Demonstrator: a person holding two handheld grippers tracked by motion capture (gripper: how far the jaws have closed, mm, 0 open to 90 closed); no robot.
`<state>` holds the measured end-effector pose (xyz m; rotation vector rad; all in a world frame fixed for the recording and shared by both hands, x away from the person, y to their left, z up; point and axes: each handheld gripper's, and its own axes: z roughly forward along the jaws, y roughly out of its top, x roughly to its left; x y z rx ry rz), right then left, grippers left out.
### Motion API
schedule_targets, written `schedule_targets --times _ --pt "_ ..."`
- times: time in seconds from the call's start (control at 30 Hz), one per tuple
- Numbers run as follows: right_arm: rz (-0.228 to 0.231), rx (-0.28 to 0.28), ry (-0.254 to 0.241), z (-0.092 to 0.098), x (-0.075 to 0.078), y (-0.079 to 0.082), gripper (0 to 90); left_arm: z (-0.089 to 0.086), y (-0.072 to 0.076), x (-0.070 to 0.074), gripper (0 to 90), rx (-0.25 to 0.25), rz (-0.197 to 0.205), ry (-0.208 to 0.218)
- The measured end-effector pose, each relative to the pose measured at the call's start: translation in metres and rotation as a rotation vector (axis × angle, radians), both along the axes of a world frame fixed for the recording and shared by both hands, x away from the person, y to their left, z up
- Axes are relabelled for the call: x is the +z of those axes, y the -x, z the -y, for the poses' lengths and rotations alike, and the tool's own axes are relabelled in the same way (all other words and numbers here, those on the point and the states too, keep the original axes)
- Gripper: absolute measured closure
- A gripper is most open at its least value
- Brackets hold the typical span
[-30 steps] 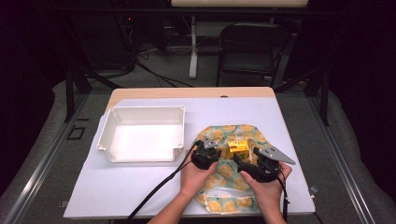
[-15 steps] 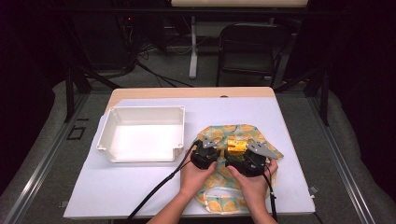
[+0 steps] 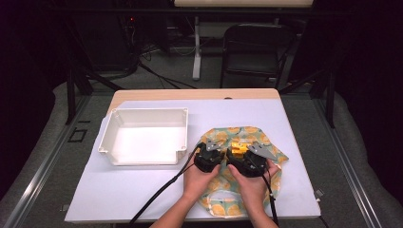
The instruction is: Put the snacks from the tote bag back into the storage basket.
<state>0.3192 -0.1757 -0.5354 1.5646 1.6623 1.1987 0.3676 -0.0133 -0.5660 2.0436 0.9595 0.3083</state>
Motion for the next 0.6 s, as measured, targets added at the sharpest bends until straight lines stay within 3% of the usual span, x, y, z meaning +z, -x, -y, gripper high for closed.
schedule_targets --times 0.07,0.1,0.13,0.27,0.33,0.5,0.57,0.6 --pt "0.0 0.002 0.013 0.0 0.0 0.0 15.5 -0.001 0.0 0.0 87.4 -0.011 -0.012 0.01" --pt "0.04 0.0 0.045 -0.002 0.001 0.003 27.9 -0.001 0.0 0.0 87.4 -0.011 -0.01 0.011" --pt "0.063 0.002 0.061 -0.002 0.002 0.005 28.5 -0.001 0.0 0.0 87.4 -0.011 -0.01 0.011" --pt "0.059 0.038 0.075 0.002 0.003 0.007 29.6 -0.001 0.001 0.001 87.1 -0.015 -0.01 0.015" --pt "0.054 0.056 0.07 0.005 0.004 0.007 30.0 -0.002 0.0 0.001 85.7 -0.012 -0.004 0.018" --pt "0.05 0.091 0.048 0.015 0.008 0.007 30.3 -0.007 0.001 0.002 77.3 -0.007 0.005 0.073" --pt "0.049 0.102 0.033 0.02 0.013 0.005 30.3 -0.011 0.004 0.005 72.7 -0.027 0.031 0.119" --pt "0.049 0.11 0.025 0.022 0.015 0.005 30.3 -0.012 0.006 0.006 70.4 -0.036 0.04 0.116"
